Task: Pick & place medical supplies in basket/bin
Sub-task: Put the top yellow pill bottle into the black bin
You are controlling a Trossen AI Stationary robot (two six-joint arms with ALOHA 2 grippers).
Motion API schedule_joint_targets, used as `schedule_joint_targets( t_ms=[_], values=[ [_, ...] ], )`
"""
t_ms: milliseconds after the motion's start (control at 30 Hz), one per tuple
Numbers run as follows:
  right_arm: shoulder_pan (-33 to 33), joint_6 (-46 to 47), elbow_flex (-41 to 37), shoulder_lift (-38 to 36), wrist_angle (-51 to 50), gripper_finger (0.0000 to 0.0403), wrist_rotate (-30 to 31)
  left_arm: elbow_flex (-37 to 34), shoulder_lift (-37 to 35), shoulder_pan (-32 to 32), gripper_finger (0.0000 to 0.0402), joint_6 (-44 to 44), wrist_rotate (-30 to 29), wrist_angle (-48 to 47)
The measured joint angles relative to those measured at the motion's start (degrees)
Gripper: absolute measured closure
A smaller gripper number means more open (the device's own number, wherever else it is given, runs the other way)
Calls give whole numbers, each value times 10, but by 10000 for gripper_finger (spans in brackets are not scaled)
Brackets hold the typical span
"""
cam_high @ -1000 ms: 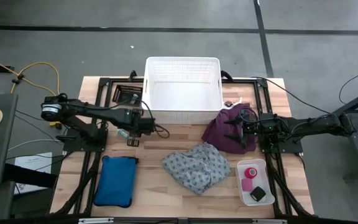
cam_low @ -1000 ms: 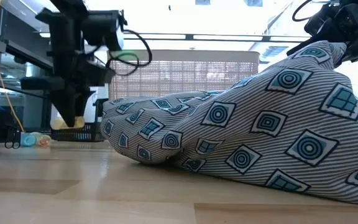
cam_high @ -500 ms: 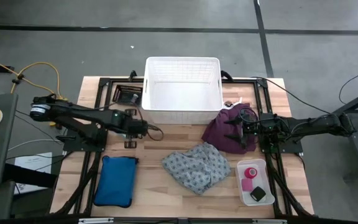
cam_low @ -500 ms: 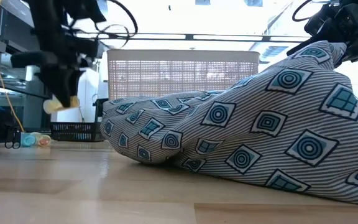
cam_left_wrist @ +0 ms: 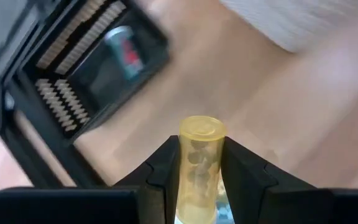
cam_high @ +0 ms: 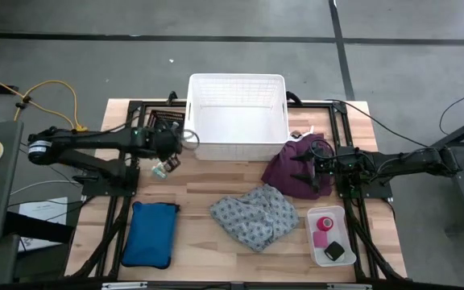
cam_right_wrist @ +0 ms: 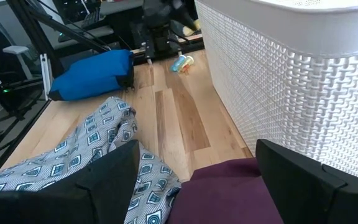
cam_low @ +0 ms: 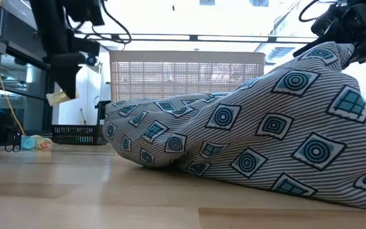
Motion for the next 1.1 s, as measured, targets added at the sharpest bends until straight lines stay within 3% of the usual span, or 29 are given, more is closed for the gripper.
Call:
schedule_joint_targets(
  t_ms=[267, 467, 700, 867, 1100],
  values=[
    [0, 0, 0, 0, 0, 94, 0, 0, -3, 153, 309, -33, 5, 31],
    [0, 0, 0, 0, 0, 94, 0, 0, 6, 268, 309, -32, 53, 87],
    [0, 0, 0, 0, 0, 94, 0, 0, 48, 384, 309, 52, 88, 179],
    [0, 0, 0, 0, 0, 94, 0, 0, 101, 426, 309, 115, 100, 245],
    [0, 0, 0, 0, 0, 94, 0, 0, 172, 441, 309, 125, 110, 270]
  ],
)
